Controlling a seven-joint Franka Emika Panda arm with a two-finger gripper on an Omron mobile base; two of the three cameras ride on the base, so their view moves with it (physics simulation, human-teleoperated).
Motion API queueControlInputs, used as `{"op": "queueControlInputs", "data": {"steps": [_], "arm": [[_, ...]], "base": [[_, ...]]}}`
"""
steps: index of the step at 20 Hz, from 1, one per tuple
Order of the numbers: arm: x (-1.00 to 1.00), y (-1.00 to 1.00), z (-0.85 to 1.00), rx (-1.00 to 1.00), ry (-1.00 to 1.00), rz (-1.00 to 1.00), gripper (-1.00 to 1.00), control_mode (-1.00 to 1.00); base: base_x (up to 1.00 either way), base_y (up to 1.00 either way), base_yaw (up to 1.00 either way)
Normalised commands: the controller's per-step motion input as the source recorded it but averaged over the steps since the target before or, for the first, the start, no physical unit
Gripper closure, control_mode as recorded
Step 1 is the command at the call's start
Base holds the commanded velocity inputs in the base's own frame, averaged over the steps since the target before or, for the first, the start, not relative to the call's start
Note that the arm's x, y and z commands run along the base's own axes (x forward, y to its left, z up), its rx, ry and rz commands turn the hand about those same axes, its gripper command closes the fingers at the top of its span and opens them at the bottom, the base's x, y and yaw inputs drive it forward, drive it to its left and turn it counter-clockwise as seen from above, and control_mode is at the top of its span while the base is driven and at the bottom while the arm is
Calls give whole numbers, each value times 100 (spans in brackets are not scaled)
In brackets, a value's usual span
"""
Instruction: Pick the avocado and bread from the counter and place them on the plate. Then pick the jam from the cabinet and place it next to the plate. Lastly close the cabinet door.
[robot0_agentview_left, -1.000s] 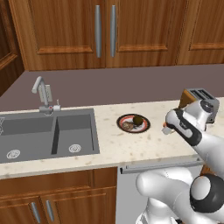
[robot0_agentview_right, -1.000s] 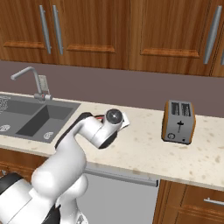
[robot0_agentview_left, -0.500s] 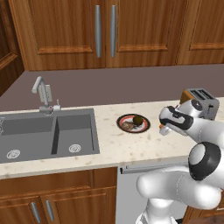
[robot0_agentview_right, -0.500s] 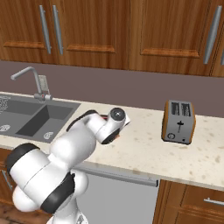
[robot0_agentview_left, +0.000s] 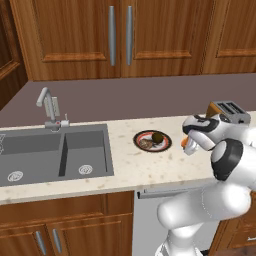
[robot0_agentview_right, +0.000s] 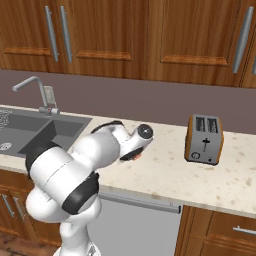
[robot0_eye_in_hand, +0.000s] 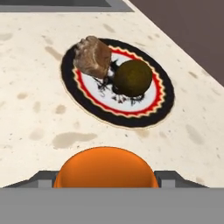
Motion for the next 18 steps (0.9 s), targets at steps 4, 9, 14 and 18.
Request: {"op": "queueControlInputs", "data": {"steps": [4,9,14,18], "arm": [[33,-2,-17,0,0,12,100,-100],[34,0,-17,0,0,9,100,-100],[30,0,-29,0,0,8,100,-100],[28,0,-28,0,0,7,100,-100]], "base": [[0,0,0],[0,0,0],[0,0,0],[0,0,0]]}}
